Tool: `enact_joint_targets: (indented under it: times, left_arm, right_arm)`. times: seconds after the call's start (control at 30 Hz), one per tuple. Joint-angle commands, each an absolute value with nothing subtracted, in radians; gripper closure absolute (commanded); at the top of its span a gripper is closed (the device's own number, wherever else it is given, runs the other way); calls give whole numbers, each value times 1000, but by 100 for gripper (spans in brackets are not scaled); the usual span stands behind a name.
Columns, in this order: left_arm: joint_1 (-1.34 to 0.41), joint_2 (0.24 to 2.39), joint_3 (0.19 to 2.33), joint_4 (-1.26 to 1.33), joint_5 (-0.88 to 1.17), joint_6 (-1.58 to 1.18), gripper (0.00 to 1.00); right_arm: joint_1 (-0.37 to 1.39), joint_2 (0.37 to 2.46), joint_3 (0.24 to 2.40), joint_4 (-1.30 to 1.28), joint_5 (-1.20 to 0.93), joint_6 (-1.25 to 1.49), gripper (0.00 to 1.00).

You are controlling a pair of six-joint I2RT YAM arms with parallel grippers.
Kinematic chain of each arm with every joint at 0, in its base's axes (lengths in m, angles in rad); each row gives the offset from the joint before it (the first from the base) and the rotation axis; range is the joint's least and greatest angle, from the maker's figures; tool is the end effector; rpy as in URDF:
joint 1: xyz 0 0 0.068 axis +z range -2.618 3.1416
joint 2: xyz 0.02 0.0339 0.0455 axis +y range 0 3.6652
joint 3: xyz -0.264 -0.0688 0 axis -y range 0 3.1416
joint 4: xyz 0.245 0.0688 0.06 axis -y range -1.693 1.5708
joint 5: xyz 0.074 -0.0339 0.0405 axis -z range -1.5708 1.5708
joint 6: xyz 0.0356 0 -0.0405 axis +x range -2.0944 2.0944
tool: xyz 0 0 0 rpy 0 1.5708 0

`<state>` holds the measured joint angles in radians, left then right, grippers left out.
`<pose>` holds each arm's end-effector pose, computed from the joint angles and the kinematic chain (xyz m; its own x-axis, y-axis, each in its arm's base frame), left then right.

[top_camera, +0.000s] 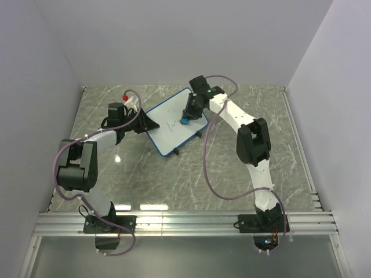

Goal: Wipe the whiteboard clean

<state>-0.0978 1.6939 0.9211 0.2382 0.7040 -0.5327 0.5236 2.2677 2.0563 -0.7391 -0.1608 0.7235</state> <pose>0.3528 -0.0578 0.1959 -0.7561 -0.3148 -0.5738 0.2841 0.6319 -0.7211 0.4345 0.2574 0.2344 -0.9083 0.2302 -0.3494 0.0362 0.8752 0.4825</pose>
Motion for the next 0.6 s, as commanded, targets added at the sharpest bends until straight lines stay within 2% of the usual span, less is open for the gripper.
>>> enact_joint_targets:
  times: [0.0, 0.13, 0.2, 0.33, 0.57]
  left_arm:
    - [-120, 1692, 910, 120, 606, -453, 91]
    - [-120, 1692, 910, 117, 607, -448, 92]
    - [-121, 1694, 910, 114, 603, -443, 96]
    - [-121, 1703, 907, 118, 603, -443, 100]
    - [-126, 1718, 911, 124, 597, -440, 100]
  right_arm:
    - [456, 2344, 2063, -770, -2, 710, 100]
    - [468, 2364, 2147, -785, -24, 733, 100]
    - [495, 2370, 2201, -792, -70, 774, 100]
    - [581, 2401, 2408, -793, -120, 828, 100]
    - [692, 2416, 2387, -725, -248, 919, 100]
